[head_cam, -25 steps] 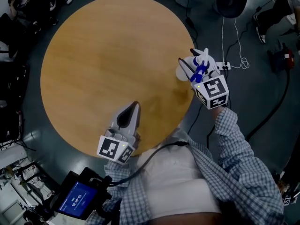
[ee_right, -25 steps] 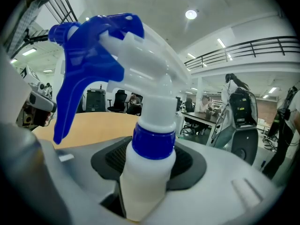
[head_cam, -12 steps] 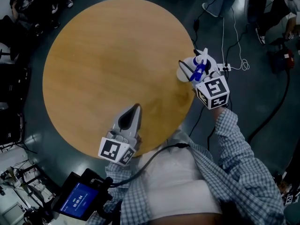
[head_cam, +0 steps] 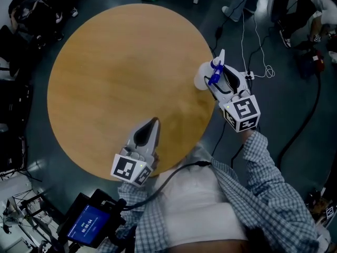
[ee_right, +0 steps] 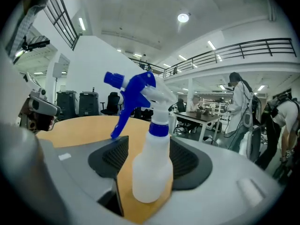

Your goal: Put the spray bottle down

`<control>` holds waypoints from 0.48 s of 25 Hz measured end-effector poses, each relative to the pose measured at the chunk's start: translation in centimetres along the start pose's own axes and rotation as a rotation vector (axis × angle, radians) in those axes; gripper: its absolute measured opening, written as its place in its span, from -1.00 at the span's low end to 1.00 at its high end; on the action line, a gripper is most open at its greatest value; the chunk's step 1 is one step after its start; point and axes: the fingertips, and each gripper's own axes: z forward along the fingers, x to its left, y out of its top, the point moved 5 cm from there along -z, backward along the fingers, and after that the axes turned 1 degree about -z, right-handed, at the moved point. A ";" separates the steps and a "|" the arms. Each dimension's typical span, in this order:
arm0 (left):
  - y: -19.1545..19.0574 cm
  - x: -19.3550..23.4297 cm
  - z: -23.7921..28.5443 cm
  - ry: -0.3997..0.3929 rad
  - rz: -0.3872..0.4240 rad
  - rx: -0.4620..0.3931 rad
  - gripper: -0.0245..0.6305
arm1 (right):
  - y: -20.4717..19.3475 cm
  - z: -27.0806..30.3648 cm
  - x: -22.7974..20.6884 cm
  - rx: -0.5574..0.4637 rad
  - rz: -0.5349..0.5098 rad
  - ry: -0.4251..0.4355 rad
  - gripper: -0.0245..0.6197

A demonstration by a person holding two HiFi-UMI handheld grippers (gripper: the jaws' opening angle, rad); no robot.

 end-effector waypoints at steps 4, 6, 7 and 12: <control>-0.1 -0.4 0.3 -0.026 0.012 0.005 -0.92 | -0.2 -2.0 0.3 -0.010 0.020 -0.030 -0.23; -0.1 -0.7 0.2 -0.038 0.019 0.010 -0.92 | 0.1 -3.2 0.9 -0.031 0.047 -0.041 -0.38; -0.1 -0.8 0.2 -0.046 0.023 0.013 -0.92 | 0.4 -3.8 1.3 -0.043 0.058 -0.044 -0.45; -0.2 -1.4 0.8 -0.080 0.040 0.017 -0.92 | 1.5 -6.0 2.5 -0.080 0.091 -0.071 -0.80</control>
